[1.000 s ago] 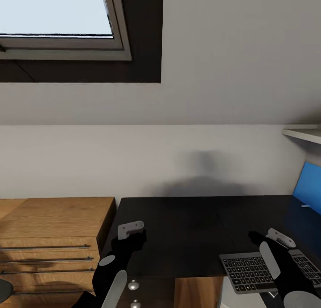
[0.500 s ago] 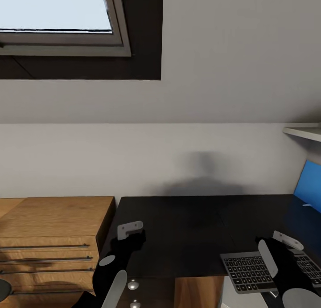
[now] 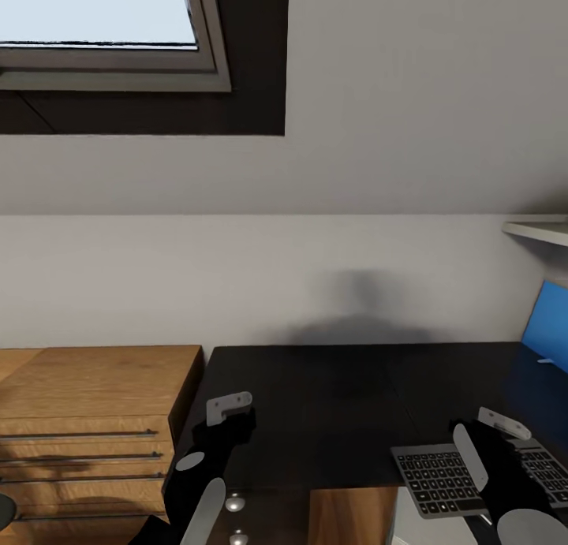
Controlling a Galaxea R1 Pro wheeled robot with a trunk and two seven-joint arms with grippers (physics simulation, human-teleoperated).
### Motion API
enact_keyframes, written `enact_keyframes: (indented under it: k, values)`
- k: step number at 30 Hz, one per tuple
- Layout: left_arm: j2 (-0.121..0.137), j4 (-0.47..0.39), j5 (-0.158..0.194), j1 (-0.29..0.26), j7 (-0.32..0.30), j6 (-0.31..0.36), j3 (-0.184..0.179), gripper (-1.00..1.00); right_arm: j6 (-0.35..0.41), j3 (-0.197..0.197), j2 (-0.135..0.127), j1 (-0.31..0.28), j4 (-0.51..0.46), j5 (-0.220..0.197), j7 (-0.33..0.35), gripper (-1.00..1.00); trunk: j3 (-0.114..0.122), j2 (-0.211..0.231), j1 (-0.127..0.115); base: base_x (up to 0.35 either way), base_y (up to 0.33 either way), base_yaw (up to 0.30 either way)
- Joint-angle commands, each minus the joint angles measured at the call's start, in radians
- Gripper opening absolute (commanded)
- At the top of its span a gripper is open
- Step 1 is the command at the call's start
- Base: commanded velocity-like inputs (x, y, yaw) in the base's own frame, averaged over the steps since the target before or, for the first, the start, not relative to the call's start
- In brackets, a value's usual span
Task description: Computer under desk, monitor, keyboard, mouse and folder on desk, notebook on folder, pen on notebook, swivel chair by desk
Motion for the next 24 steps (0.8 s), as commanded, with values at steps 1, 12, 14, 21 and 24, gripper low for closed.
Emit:
enact_keyframes:
  k: [1,12,14,21,24]
  values:
    - [0.000,-0.001,0.011,-0.001,0.010,0.002,-0.001,1.00,0.003,0.001,0.000,-0.001,-0.001,-0.011,-0.002,1.00,-0.005,-0.009,0.004,0.000,0.000,0.000]
    - [-0.001,0.001,0.012,-0.001,0.010,0.002,-0.001,1.00,-0.002,-0.009,-0.022,-0.003,0.023,-0.015,0.058,1.00,-0.039,-0.086,0.046,0.000,0.000,0.000]
    - [-0.001,0.001,0.012,-0.001,0.010,0.002,-0.001,1.00,-0.003,-0.009,-0.023,-0.006,0.031,-0.016,0.059,1.00,-0.046,-0.100,0.054,0.000,0.000,0.000]
    - [-0.001,0.002,0.011,-0.001,0.011,0.002,-0.001,1.00,-0.004,-0.009,-0.026,-0.012,0.045,-0.016,0.060,1.00,-0.068,-0.149,0.081,0.000,0.000,0.000]
    - [-0.001,0.003,0.011,-0.001,0.012,0.002,-0.001,1.00,-0.004,-0.009,-0.028,-0.013,0.046,-0.017,0.060,1.00,-0.077,-0.170,0.092,0.000,0.000,0.000]
